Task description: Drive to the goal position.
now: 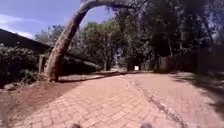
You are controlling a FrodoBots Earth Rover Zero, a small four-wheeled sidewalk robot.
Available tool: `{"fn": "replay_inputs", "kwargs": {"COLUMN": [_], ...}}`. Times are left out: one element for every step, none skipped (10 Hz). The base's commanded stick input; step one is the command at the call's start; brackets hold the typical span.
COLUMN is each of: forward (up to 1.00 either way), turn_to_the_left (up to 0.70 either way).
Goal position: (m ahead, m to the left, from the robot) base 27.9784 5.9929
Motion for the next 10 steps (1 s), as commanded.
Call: {"fn": "replay_inputs", "kwargs": {"forward": [0.70, 0.70, 0.70, 0.70, 0.70, 0.70, 0.70, 0.70, 0.70, 0.70], "turn_to_the_left": [0.00, 0.00, 0.00, 0.00, -0.06, -0.14, -0.22, -0.05, 0.00, 0.00]}}
